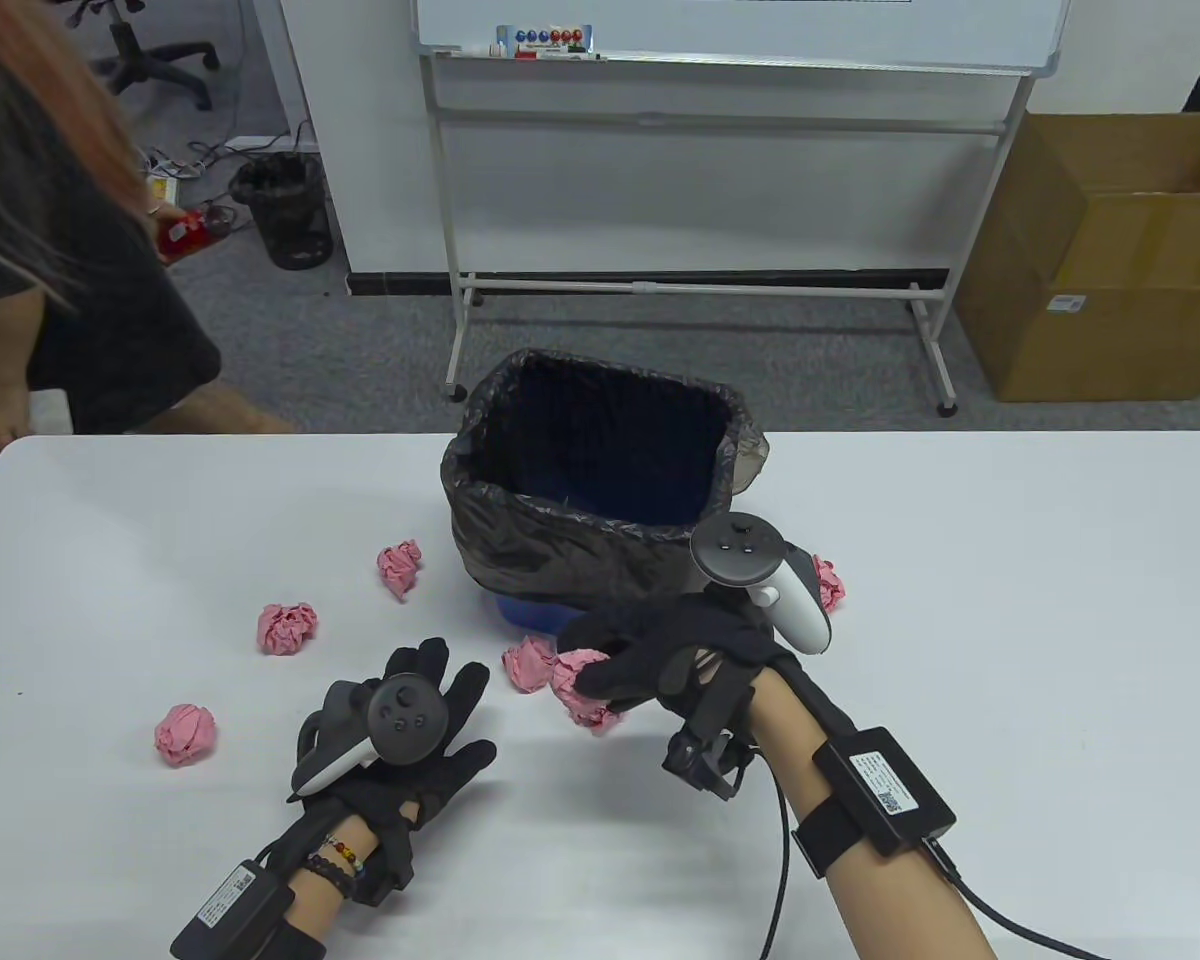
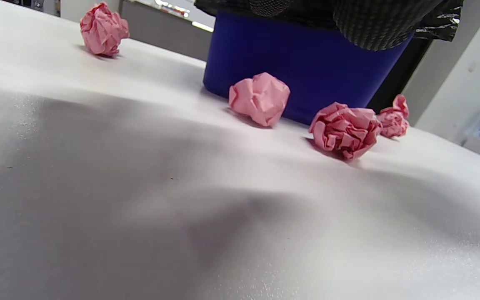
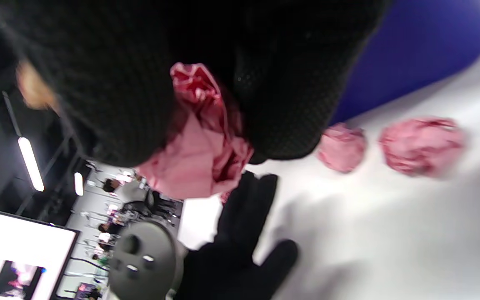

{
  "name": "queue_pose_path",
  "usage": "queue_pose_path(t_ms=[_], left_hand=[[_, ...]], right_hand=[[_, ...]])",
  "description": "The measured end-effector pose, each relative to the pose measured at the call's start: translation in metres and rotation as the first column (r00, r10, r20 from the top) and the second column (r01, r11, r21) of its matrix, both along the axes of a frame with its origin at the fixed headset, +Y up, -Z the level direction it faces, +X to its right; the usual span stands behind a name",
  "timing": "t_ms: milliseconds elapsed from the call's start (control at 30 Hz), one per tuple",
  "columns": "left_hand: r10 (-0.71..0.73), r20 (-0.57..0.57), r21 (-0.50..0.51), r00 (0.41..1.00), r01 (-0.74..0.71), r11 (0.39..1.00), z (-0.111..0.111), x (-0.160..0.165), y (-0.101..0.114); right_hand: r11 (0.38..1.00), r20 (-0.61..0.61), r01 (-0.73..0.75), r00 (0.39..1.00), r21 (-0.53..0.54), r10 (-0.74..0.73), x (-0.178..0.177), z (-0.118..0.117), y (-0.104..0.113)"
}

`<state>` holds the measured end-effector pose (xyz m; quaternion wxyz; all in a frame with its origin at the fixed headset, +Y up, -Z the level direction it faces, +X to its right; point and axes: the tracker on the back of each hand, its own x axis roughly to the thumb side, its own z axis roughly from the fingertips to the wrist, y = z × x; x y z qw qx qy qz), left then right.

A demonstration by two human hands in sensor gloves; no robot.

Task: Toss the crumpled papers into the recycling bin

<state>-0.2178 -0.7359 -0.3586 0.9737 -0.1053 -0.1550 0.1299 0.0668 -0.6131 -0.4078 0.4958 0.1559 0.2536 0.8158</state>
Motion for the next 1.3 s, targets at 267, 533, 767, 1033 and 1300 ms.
queue_pose_path(t_ms=[267, 533, 767, 1033, 1300], left_hand=[[-0.002, 0.005, 0.003, 1.000, 0.002, 1.000, 0.001, 0.001, 0.000], [0.001, 0.005, 0.002, 1.000, -0.001, 1.000, 0.001, 0.001, 0.000], [-0.003, 0.009, 0.005, 1.000, 0.003, 1.000, 0.001, 0.002, 0.000], [-0.004, 0.016, 0.008, 1.000, 0.004, 1.000, 0.002, 0.004, 0.000], [0.003, 0.024, 0.010, 1.000, -0.003, 1.000, 0.002, 0.005, 0.000]], right_hand=[[0.971, 0.205, 0.111, 0.967, 0.210, -0.154, 0.008, -0.030, 0.062], [0.789, 0.463, -0.330, 0.884, 0.518, 0.066, 0.010, -0.044, 0.096], [0.787, 0.454, -0.378, 0.880, 0.487, 0.142, 0.019, -0.032, 0.097], [0.747, 0.621, -0.533, 0.755, 0.396, 0.210, 0.057, -0.017, 0.095], [0.773, 0.718, -0.569, 0.659, 0.280, 0.224, 0.098, -0.017, 0.071]])
